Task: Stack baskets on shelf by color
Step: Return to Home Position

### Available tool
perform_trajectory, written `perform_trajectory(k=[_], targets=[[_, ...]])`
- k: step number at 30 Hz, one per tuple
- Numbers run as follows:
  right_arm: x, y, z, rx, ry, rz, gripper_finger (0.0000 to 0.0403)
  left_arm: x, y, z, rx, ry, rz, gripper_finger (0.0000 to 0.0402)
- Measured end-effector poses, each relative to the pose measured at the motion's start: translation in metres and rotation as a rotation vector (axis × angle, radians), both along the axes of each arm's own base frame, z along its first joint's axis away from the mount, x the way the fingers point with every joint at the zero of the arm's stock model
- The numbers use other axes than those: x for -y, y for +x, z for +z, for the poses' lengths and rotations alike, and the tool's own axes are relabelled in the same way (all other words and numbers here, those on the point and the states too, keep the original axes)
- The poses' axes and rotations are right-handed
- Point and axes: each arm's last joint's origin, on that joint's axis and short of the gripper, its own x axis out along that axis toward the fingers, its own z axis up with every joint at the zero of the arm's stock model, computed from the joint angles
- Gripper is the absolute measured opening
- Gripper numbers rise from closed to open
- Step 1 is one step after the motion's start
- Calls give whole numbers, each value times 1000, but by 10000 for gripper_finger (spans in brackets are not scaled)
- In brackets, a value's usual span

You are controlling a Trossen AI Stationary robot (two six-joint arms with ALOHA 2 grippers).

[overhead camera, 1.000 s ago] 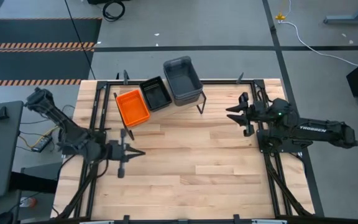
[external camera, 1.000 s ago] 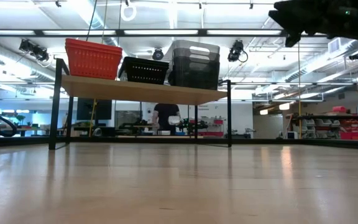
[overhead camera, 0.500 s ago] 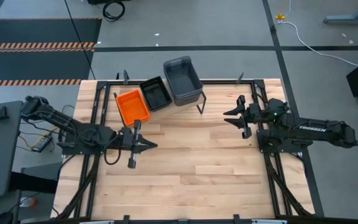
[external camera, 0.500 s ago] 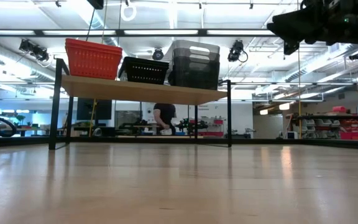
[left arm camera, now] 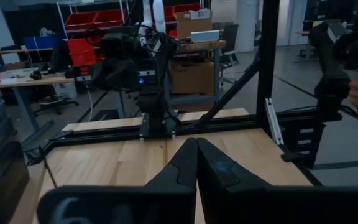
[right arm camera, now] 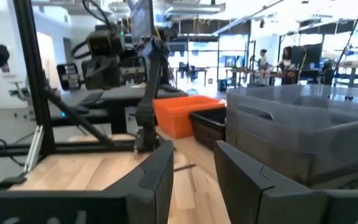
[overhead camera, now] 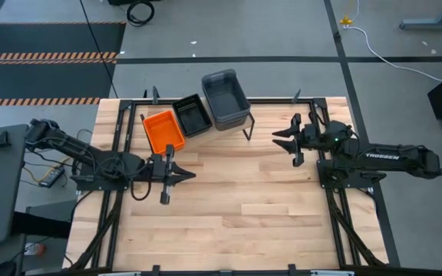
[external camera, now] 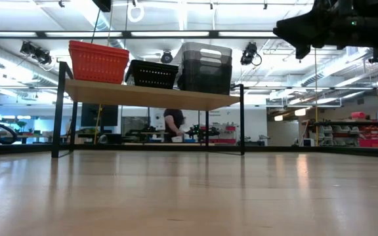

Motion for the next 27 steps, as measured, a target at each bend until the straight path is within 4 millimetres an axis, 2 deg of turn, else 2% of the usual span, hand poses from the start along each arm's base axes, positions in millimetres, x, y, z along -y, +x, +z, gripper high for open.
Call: perform_trajectory(k=[6, 17, 27], targets=[[0, 0, 0, 1, 10, -10, 102, 0, 0, 0, -1, 29, 0, 11], [0, 0, -9, -44, 53, -2, 8, -7, -1, 2, 5, 80, 28, 7], [3, -10, -22, 10, 110, -29, 9, -16, 0, 4, 14, 50, -45, 7]])
